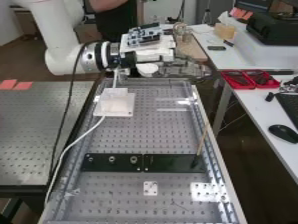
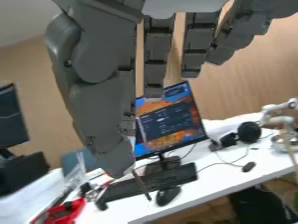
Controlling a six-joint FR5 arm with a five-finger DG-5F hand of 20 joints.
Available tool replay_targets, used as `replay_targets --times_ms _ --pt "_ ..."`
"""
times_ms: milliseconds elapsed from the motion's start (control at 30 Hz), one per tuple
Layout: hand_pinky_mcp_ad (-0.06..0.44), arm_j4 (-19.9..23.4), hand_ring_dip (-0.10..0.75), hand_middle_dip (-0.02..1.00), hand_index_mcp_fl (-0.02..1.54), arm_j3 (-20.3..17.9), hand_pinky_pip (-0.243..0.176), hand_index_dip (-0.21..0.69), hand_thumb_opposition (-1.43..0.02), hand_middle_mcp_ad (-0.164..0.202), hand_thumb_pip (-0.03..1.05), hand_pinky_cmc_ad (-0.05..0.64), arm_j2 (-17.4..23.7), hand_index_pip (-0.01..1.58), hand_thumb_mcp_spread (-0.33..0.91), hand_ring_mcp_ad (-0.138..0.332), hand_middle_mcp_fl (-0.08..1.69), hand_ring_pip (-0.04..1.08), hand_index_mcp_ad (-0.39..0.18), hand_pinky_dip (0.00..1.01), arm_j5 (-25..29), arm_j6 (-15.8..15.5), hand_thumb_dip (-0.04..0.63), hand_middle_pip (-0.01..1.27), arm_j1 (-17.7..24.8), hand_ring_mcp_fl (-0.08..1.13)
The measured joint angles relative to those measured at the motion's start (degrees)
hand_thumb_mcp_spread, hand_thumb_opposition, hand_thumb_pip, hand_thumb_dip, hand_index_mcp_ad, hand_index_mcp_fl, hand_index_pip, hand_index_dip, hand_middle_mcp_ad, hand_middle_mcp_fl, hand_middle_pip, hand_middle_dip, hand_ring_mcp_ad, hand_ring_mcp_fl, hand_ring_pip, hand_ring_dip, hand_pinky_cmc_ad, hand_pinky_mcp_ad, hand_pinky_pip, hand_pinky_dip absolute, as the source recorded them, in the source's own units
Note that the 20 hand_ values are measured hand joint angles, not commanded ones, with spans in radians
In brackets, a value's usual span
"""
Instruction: Grab the drill bit and place it in the clear container
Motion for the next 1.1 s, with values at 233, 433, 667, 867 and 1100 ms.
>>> replay_targets --times_ms 233,433,667,867,1100 --pt "0.103 -0.7 0.012 0.24 0.99 1.2 -0.059 0.374 -0.99 -0.012 0.42 0.328 -1.3 0.76 0.72 0.113 0.43 0.10 -0.134 0.15 0.2 1.9 0.236 0.13 2.8 0.23" --pt "0.101 -2.9 0.016 0.25 0.99 3.6 -0.059 0.377 -0.99 -0.012 0.42 0.328 -5.1 0.76 0.72 0.108 0.44 0.10 -0.134 0.15 -3.0 3.0 0.236 0.13 4.8 0.23" --pt "0.101 -5.8 0.016 0.25 1.00 5.9 -0.061 0.379 -0.99 -0.012 0.42 0.328 -9.0 0.76 0.72 0.106 0.44 0.10 -0.134 0.15 -5.2 3.8 0.236 0.13 6.3 0.23" --pt "0.101 -8.0 0.031 0.25 1.00 7.3 -0.061 0.379 -0.99 -0.012 0.42 0.328 -11.9 0.76 0.72 0.112 0.44 0.10 -0.134 0.15 -5.6 4.8 0.236 0.13 6.8 0.23" --pt "0.101 -9.8 0.031 0.25 1.00 8.5 -0.061 0.379 -0.99 -0.012 0.42 0.328 -14.3 0.76 0.72 0.112 0.44 0.10 -0.134 0.15 -5.3 5.6 0.236 0.13 7.1 0.23"
